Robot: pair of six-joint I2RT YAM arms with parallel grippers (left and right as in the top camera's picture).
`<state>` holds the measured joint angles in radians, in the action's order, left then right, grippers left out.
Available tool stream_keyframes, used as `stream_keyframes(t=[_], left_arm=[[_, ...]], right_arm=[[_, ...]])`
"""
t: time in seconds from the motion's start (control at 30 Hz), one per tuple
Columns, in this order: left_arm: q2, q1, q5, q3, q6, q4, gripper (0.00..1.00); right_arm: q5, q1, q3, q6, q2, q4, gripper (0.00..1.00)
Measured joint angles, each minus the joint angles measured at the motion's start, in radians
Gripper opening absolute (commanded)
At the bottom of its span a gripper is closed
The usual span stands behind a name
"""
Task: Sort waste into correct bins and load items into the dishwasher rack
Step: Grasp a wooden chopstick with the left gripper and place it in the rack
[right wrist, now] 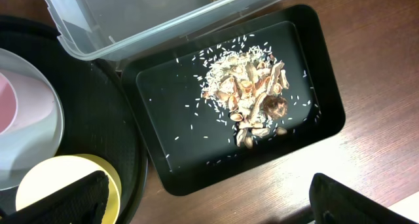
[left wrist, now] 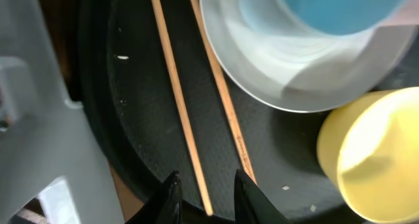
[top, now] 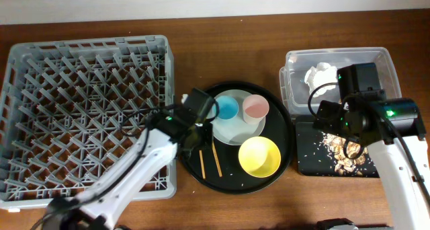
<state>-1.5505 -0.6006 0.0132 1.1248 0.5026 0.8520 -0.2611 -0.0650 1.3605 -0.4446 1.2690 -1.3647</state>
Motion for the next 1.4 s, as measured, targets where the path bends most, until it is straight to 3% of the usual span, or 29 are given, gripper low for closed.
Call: stream_keyframes(t=[0.23, 0.7, 0.83, 0.9, 1.1, 1.2, 1.4], left_arm=[[-0.145, -0.014, 0.097, 0.0, 0.005, -0.038, 0.28], [-0.29, -0.014, 0.123, -0.018, 0.135, -0.189, 0.24], [-0.3, -0.015, 0.126, -0.027, 0.153, -0.199, 0.12], [-0.302, -0.016, 0.127, -0.027, 0.153, -0.201, 0.01], [-0.298, -0.02, 0.162, -0.023, 0.161, -0.179, 0.01], [-0.203, -0.02, 0.219, -0.011, 0.14, -0.115, 0.01], [0.188, 0.075, 0.254, 0.093, -0.058, -0.114, 0.01]], right_arm=[[0.0, 0.0, 0.0, -0.001, 0.0, 0.0, 0.99], [0.0, 0.0, 0.0, 0.0, 0.0, 0.0, 0.99], [0.0, 0.0, 0.0, 0.0, 0.0, 0.0, 0.99], [0.0, 0.0, 0.0, 0.0, 0.0, 0.0, 0.99], [0.0, 0.0, 0.0, 0.0, 0.0, 0.001, 0.99], [0.0, 0.0, 0.0, 0.0, 0.0, 0.0, 0.99], [0.0, 0.0, 0.0, 0.0, 0.0, 0.0, 0.99]])
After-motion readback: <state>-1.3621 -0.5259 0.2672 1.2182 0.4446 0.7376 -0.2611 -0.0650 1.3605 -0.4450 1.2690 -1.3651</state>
